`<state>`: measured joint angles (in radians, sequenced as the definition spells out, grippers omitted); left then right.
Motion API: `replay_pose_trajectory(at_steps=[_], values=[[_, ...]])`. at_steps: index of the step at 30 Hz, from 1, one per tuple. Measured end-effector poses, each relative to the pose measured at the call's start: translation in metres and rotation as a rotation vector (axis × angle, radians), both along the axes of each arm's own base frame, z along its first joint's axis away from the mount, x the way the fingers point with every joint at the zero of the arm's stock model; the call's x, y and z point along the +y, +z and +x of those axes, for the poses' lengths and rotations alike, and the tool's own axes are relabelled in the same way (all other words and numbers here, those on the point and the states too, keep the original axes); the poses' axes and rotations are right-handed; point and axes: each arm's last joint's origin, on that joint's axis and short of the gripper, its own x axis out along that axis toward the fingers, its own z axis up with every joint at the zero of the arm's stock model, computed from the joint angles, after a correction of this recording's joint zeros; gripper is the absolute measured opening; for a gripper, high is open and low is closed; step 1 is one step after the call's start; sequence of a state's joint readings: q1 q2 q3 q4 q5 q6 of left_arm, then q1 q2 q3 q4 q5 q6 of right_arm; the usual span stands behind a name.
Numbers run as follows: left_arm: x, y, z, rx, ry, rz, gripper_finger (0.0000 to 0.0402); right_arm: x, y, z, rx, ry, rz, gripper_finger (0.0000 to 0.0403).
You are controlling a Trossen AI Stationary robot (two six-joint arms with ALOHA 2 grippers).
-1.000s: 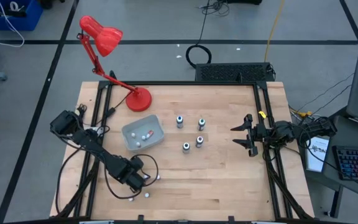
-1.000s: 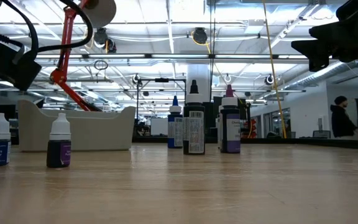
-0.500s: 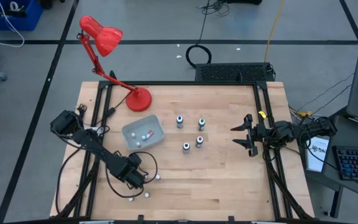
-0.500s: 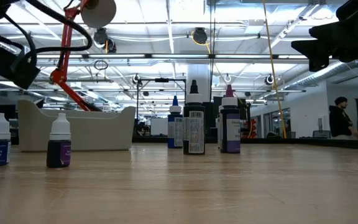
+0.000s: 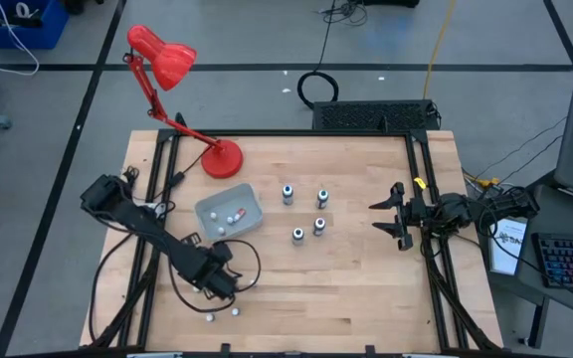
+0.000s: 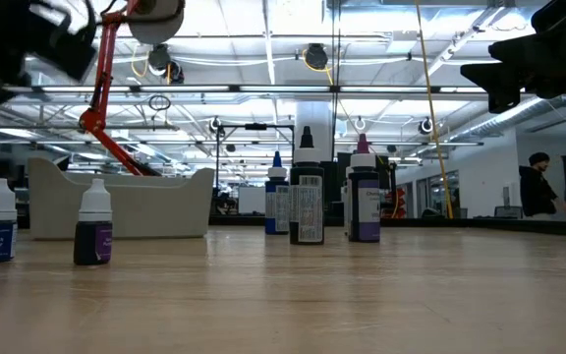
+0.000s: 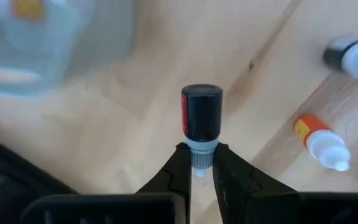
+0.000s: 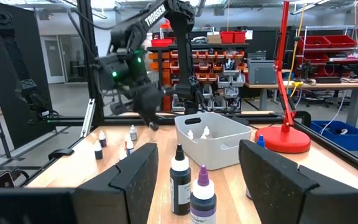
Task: Pick & Place food coloring
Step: Put the top small black coloring bottle into the gray container
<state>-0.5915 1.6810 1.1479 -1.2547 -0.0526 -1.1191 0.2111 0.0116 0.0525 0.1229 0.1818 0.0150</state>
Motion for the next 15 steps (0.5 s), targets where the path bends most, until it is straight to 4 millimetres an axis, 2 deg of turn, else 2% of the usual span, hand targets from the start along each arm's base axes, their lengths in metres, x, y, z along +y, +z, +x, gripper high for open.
replay_pose_trajectory(at_steps=[7, 15], values=[[0.003, 0.040, 0.017, -0.100, -0.163, 0.115, 0.0045, 0.000, 0.000, 0.000, 0.000, 0.000, 0.000, 0.0212], [0.013, 0.070, 0.037, -0.188, -0.352, 0.196, 0.0045, 0.000, 0.000, 0.000, 0.000, 0.000, 0.000, 0.0212]])
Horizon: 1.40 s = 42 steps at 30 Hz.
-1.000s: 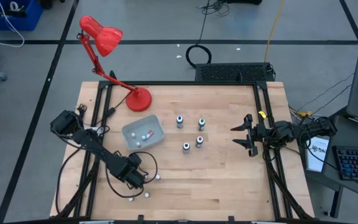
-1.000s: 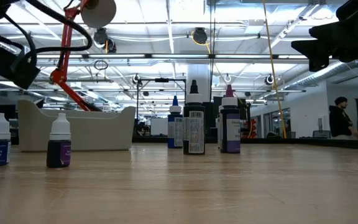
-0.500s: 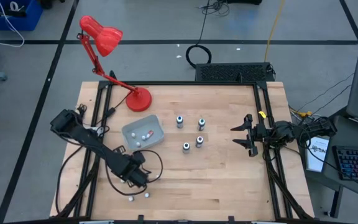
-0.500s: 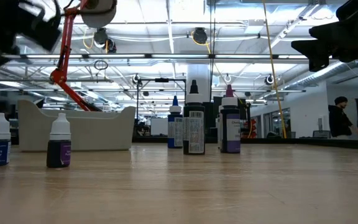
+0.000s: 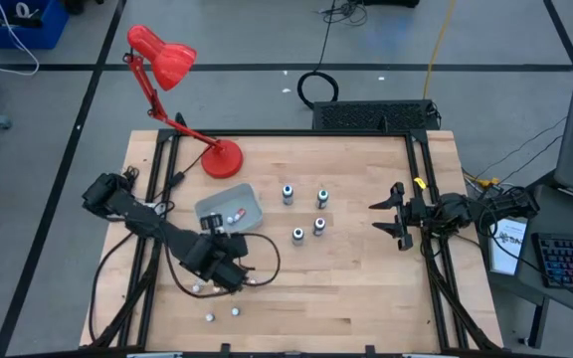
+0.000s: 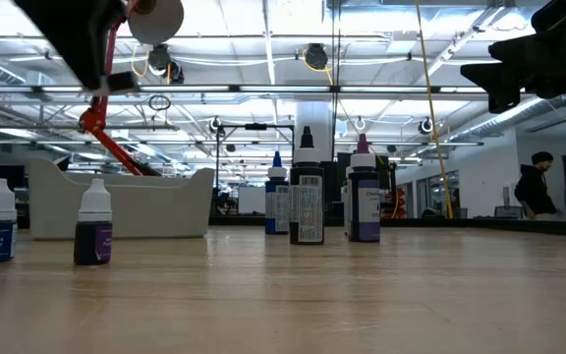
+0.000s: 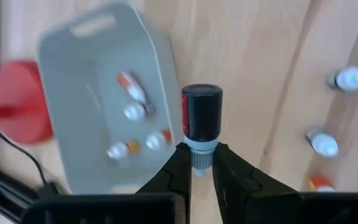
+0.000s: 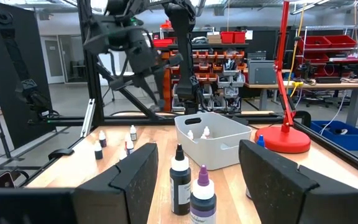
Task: Pick & Place food coloring
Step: Put the top small black coloring bottle into the gray container
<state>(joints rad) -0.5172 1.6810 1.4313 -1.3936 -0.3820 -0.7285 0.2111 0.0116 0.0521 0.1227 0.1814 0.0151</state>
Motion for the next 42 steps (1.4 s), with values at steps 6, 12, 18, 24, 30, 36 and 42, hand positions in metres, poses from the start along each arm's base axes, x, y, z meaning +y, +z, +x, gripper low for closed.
replay_pose_trajectory(at_steps=[6, 12, 18, 24, 30, 36, 42], values=[[0.013, 0.004, 0.008, 0.001, -0.036, 0.038, 0.0045, 0.000, 0.000, 0.000, 0.000, 0.000, 0.000, 0.0212], [0.026, 0.005, 0.016, 0.004, -0.100, 0.099, 0.0045, 0.000, 0.005, -0.001, -0.048, 0.004, 0.045, 0.0212], [0.036, 0.005, 0.030, -0.038, -0.188, 0.119, 0.0045, -0.001, 0.023, -0.006, -0.240, 0.036, 0.199, 0.0212], [0.045, 0.007, 0.046, -0.103, -0.285, 0.146, 0.0045, -0.003, 0.029, -0.007, -0.301, -0.006, 0.209, 0.0212], [0.057, 0.008, 0.052, -0.108, -0.304, 0.180, 0.0045, -0.006, 0.029, -0.008, -0.311, -0.084, 0.277, 0.0212], [0.071, 0.008, 0.056, -0.093, -0.285, 0.180, 0.0045, -0.009, 0.025, -0.002, -0.263, -0.268, 0.296, 0.0212], [0.077, 0.008, 0.057, -0.091, -0.270, 0.148, 0.0045, -0.007, 0.007, 0.025, -0.079, -0.372, 0.286, 0.0212]])
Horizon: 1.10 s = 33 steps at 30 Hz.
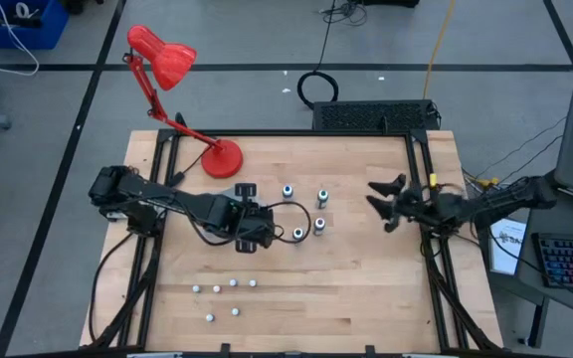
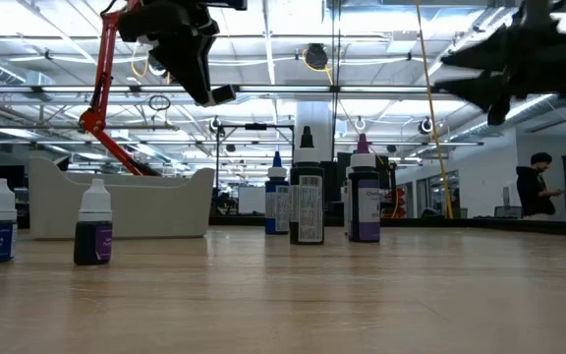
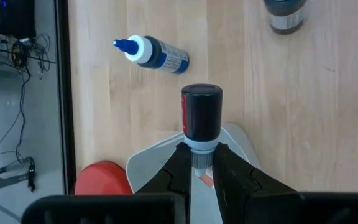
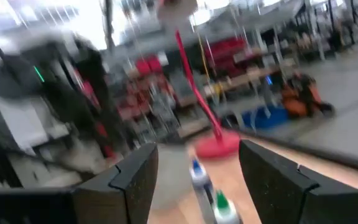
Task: Pick & Place food coloring
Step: Put the top small black coloring bottle into the gray container
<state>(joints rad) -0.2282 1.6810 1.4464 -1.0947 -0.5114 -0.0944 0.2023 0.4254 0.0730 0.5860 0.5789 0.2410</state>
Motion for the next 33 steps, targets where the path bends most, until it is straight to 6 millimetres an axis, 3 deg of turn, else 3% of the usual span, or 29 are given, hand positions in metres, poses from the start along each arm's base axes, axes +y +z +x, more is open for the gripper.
replay_pose_trajectory(at_steps=[2, 7, 13, 21, 26, 33], values=[[0.002, 0.000, 0.000, 0.000, 0.004, -0.009, 0.0045, 0.002, -0.006, 0.012, 0.103, -0.006, -0.019, 0.0212], [0.004, 0.000, 0.001, 0.000, 0.015, -0.015, 0.0045, 0.008, 0.013, 0.054, 0.147, -0.007, -0.080, 0.0218], [0.003, 0.000, 0.001, -0.002, 0.017, -0.017, 0.0045, 0.027, 0.039, 0.123, 0.110, 0.265, -0.252, 0.0220], [0.002, 0.000, 0.002, -0.006, 0.009, -0.042, 0.0045, 0.031, 0.016, 0.205, 0.295, 0.245, -0.347, 0.0214], [0.002, 0.000, 0.002, -0.008, -0.008, -0.043, 0.0045, 0.025, 0.003, 0.232, 0.363, 0.226, -0.400, 0.0241], [0.000, 0.000, 0.005, -0.019, -0.049, -0.068, 0.0045, 0.020, -0.001, 0.247, 0.371, 0.230, -0.405, 0.0261]])
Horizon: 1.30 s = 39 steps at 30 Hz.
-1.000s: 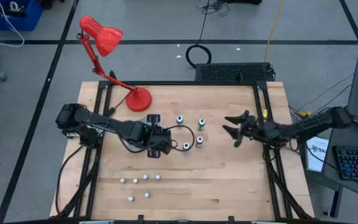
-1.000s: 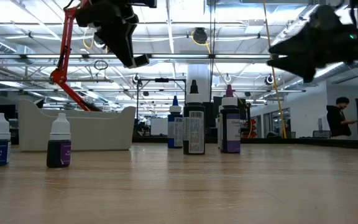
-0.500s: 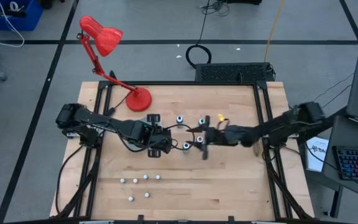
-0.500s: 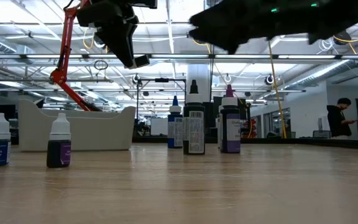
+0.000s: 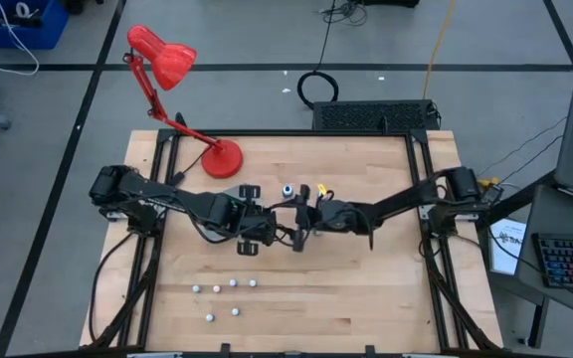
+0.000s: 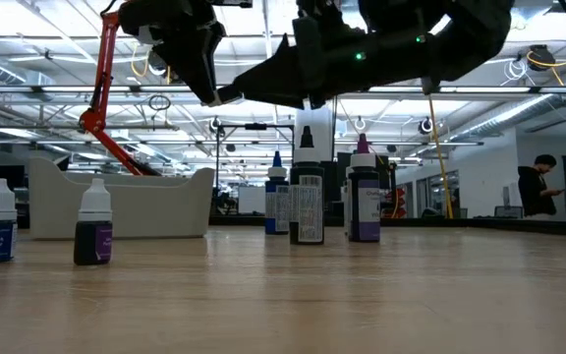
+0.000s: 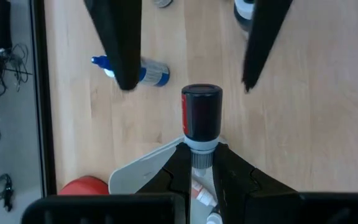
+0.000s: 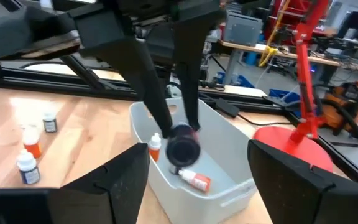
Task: Pick & Place food coloring
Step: Put the top small black coloring bottle into the gray container
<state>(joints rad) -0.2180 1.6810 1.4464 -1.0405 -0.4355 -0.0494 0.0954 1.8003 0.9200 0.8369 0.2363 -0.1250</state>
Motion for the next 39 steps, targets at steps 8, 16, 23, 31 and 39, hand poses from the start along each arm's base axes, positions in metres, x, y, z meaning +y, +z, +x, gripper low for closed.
replay_pose_trajectory(at_steps=[8, 16, 23, 31, 39], values=[[0.000, 0.000, 0.000, 0.003, -0.004, -0.009, 0.0045, -0.006, -0.004, 0.002, -0.002, 0.056, 0.043, 0.0243], [0.002, 0.000, 0.001, 0.002, 0.000, -0.017, 0.0045, -0.010, 0.000, 0.006, 0.002, 0.095, 0.065, 0.0240], [0.006, 0.000, 0.001, 0.004, 0.008, -0.017, 0.0045, -0.010, 0.002, 0.008, 0.004, 0.093, 0.052, 0.0240], [0.006, 0.000, 0.002, 0.007, -0.003, -0.031, 0.0045, -0.016, -0.005, 0.010, 0.020, 0.072, 0.068, 0.0240], [0.006, 0.000, 0.002, 0.006, -0.004, -0.033, 0.0045, -0.017, -0.004, 0.010, 0.018, 0.072, 0.070, 0.0240]])
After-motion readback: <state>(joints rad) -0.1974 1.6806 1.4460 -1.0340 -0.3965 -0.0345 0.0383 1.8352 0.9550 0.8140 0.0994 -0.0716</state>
